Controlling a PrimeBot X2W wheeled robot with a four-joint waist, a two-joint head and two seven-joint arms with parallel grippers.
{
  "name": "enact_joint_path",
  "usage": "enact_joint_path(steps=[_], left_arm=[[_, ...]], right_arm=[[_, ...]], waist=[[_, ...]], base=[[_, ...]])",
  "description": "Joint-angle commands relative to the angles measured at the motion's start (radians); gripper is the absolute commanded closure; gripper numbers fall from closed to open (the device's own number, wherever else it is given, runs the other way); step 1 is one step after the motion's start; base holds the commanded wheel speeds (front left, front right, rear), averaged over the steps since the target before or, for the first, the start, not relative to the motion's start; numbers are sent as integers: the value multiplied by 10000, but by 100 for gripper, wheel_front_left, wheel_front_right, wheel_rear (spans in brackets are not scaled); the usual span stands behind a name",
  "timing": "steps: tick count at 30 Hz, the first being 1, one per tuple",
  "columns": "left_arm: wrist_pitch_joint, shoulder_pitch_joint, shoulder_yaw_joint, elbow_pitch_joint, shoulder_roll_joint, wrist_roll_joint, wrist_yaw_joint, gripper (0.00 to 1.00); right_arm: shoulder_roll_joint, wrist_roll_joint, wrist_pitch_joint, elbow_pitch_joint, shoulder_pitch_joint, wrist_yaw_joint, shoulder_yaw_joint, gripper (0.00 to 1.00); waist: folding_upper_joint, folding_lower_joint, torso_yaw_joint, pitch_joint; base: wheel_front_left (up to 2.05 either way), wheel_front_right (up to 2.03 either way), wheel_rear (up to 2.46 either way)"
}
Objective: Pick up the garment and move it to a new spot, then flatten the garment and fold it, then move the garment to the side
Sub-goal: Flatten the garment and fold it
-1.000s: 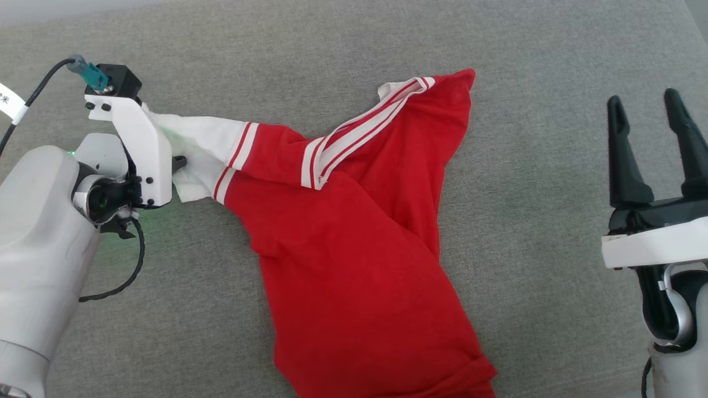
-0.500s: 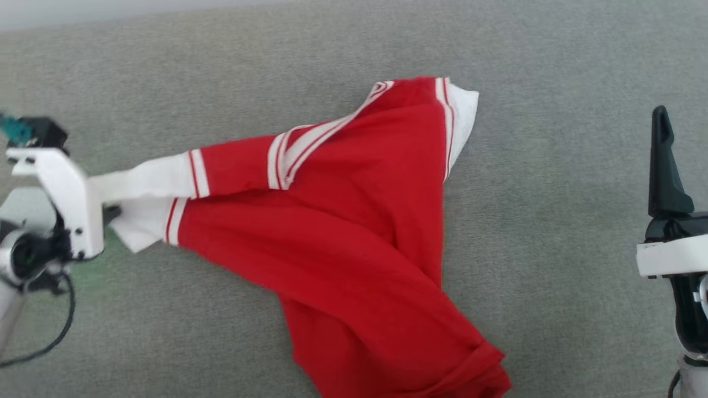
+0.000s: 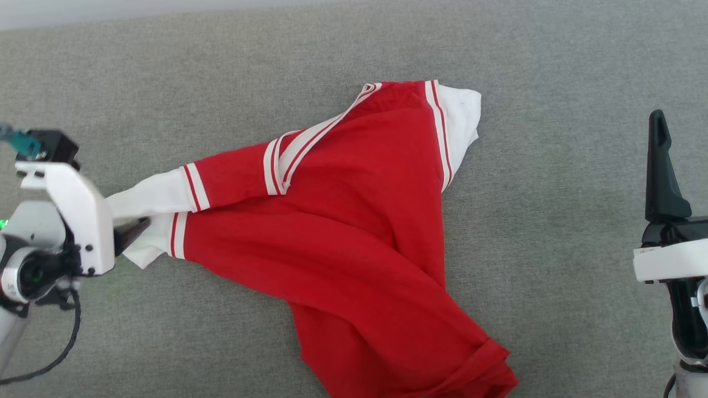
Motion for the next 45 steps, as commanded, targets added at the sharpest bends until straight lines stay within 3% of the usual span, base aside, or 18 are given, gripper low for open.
enact_joint_path(steps=[1, 7, 12, 18, 27, 42, 43, 44, 45], left_arm=[[112, -183, -8, -191, 35, -4, 56, 0], [932, -751, -472, -1508, -124, 280, 162, 0], [1343, -1167, -933, -1927, -589, 463, 22, 0], [1433, -1616, -1560, -1478, -1146, 925, -270, 0], [342, -2094, -2044, -214, -1604, 1708, -1248, 0], [-519, -2719, -2750, 1466, -2221, 1709, -1858, 0], [-535, -2772, -2770, 1514, -2237, 1670, -1873, 9], [-548, -2818, -2790, 1564, -2248, 1667, -1887, 51], [-514, -2851, -2816, 1625, -2263, 1644, -1896, 69]], right_arm=[[33, 35, -3, -20, 111, -7, 15, 0], [55, 109, -21, -49, 183, -7, 87, 0], [86, 146, -85, -41, 224, -8, 149, 0], [141, 189, -155, 24, 181, -8, 271, 0], [207, 245, -273, 89, 119, -8, 294, 0], [259, 179, -348, 87, 20, -8, 274, 0], [265, 169, -348, 84, 17, -8, 270, 0], [266, 157, -352, 84, 12, -8, 265, 0], [263, 152, -362, 90, 9, -8, 260, 0]], waist=[[0, 0, -21, -53], [0, 0, -148, -192], [0, 0, -296, -212], [0, 0, -541, -171], [0, 0, -825, 63], [0, 0, -878, 326], [0, 0, -873, 331], [0, 0, -867, 336], [0, 0, -858, 339]], base=[[0, 0, 0], [0, 0, 0], [0, 0, 0], [0, 0, 0], [0, 0, 0], [0, 0, 0], [0, 0, 0], [0, 0, 0], [0, 0, 0]])
